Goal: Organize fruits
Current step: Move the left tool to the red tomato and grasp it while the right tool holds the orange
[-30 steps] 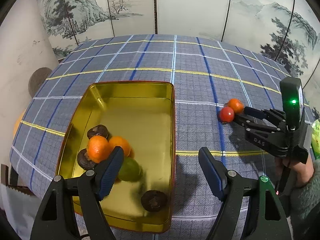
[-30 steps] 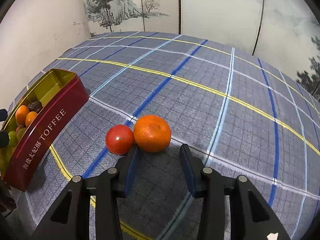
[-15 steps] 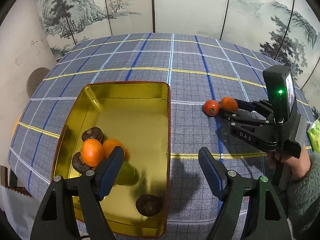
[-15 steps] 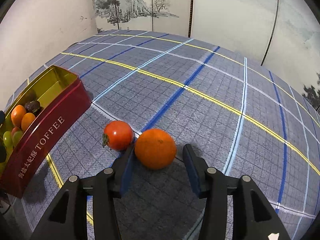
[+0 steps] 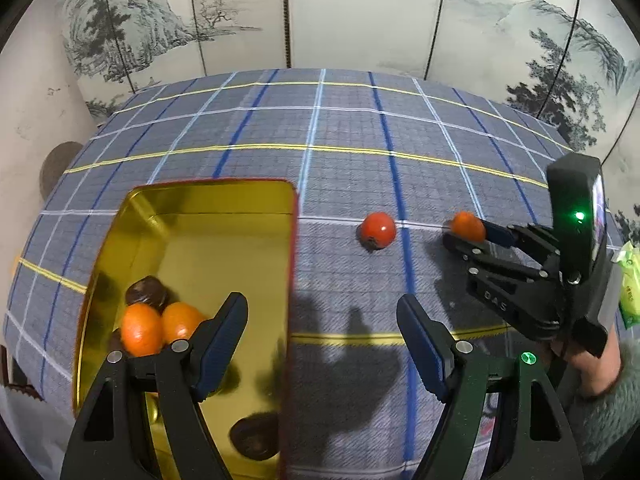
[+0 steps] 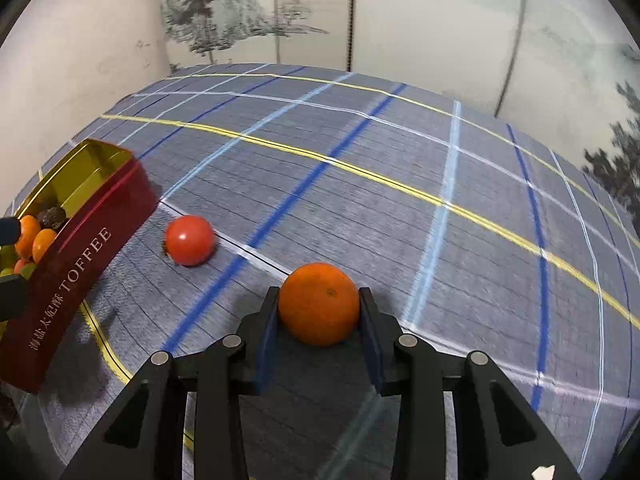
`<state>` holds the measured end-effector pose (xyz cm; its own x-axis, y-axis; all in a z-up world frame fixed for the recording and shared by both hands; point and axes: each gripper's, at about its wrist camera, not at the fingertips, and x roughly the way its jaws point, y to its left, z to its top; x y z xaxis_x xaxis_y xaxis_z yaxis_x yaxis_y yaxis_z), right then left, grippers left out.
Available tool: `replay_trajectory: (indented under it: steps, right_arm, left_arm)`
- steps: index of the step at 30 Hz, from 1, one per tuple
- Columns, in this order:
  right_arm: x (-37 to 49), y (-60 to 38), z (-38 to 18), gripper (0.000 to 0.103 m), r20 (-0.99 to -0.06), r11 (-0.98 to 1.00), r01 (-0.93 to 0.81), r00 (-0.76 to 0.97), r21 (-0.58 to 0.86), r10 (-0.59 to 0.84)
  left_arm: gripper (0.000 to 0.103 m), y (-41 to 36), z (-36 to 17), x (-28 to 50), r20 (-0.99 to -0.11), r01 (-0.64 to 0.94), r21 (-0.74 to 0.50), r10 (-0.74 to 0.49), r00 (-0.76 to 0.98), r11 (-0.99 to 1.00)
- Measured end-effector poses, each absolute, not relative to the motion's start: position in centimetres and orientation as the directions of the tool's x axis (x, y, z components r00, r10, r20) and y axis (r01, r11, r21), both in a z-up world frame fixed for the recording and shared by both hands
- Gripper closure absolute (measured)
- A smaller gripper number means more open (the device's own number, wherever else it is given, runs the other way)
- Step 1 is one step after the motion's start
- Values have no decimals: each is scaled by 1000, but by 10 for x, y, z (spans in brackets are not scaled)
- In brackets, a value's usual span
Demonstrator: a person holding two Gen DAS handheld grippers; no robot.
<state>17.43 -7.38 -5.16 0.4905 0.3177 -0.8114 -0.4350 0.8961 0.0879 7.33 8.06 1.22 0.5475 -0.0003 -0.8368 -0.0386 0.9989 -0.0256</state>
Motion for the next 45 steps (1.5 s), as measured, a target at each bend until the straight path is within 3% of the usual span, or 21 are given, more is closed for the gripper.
replay_trajectory:
  steps: [13, 30, 45]
  right_arm:
    - [167, -133, -55, 69, -821, 958, -283, 536, 43, 195]
    - [169, -182, -58, 69, -819, 980, -192, 552, 57, 156]
    - [169, -182, -58, 68, -819, 979, -191, 551, 66, 162]
  left_arm:
    - [26, 52, 6, 96, -837, 8, -3, -7, 548, 1000]
    - [27, 36, -10, 132, -865, 16, -21, -26, 501, 1000]
    - [43, 34, -29, 156, -884, 19, -50, -53, 464, 999]
